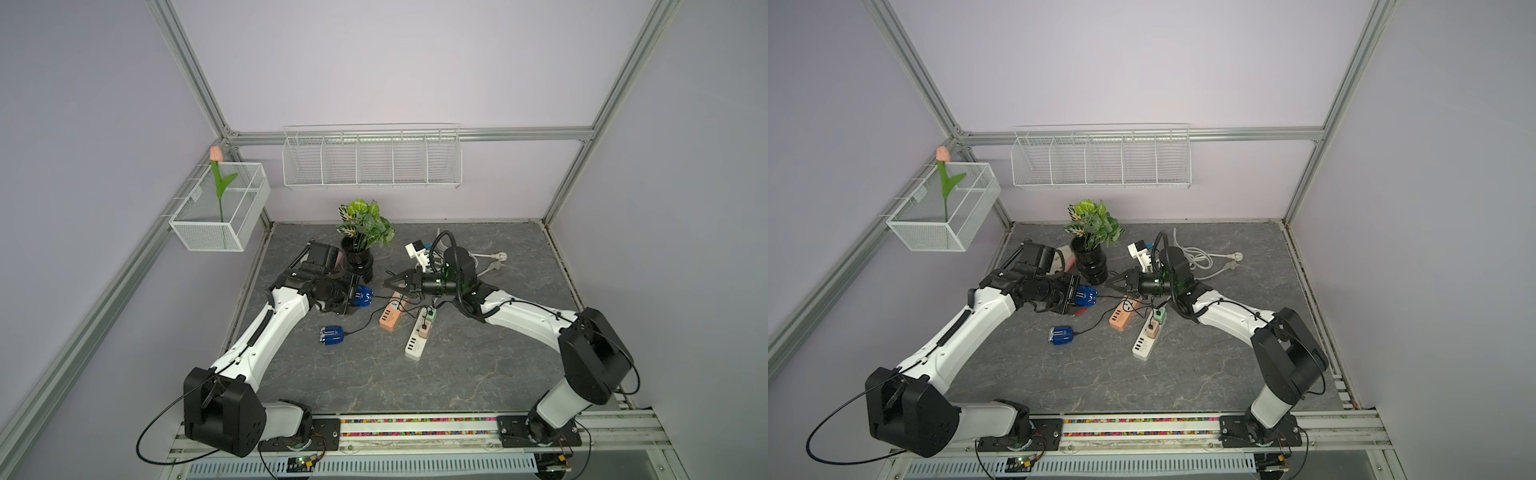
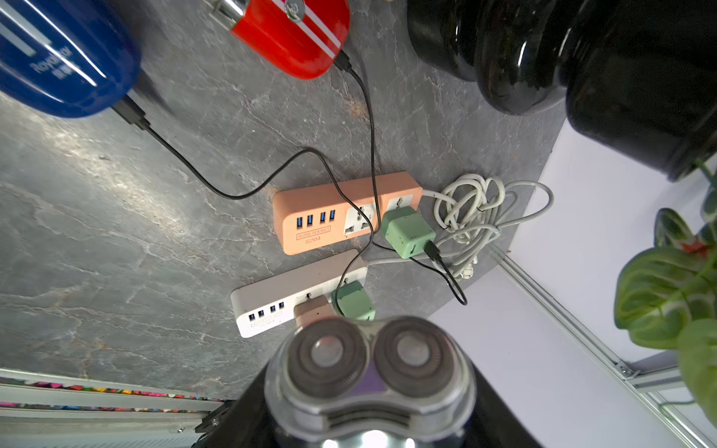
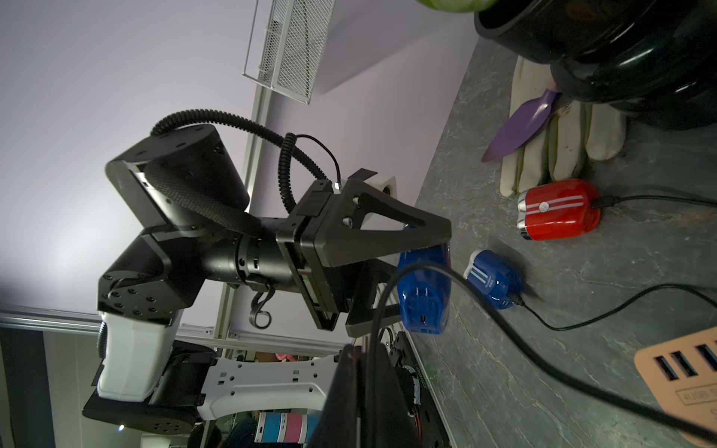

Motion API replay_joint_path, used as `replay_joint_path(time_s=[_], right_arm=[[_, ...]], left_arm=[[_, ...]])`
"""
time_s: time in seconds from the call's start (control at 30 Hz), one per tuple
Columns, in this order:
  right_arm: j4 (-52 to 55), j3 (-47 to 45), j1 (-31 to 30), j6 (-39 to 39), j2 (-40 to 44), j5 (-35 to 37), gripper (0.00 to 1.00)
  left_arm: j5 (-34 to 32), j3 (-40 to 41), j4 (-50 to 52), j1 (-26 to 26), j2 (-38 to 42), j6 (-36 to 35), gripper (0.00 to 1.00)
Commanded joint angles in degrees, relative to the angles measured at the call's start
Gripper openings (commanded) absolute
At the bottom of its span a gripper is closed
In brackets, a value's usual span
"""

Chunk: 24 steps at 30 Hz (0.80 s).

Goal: Charge the electric shaver
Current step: Pick up the electric shaver from the center of the board, then insert the charging cable into the electric shaver.

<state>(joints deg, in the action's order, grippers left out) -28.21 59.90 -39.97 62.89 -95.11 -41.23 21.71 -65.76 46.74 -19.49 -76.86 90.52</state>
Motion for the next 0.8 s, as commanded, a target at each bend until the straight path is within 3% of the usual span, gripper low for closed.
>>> replay_joint_path(time_s=[0.0, 0.77], right_arm=[[-2.2, 0.8, -0.8, -1.6, -1.9, -1.0, 0.07], [-4.1, 1.2, -2.4, -0.1, -5.8, -0.1, 0.07]], left_arm=[[2.4, -1.8, -1.0, 0.4, -0.2, 4.3, 0.00], [3.7, -1.7, -0.2, 0.5, -1.0, 6.5, 0.00]])
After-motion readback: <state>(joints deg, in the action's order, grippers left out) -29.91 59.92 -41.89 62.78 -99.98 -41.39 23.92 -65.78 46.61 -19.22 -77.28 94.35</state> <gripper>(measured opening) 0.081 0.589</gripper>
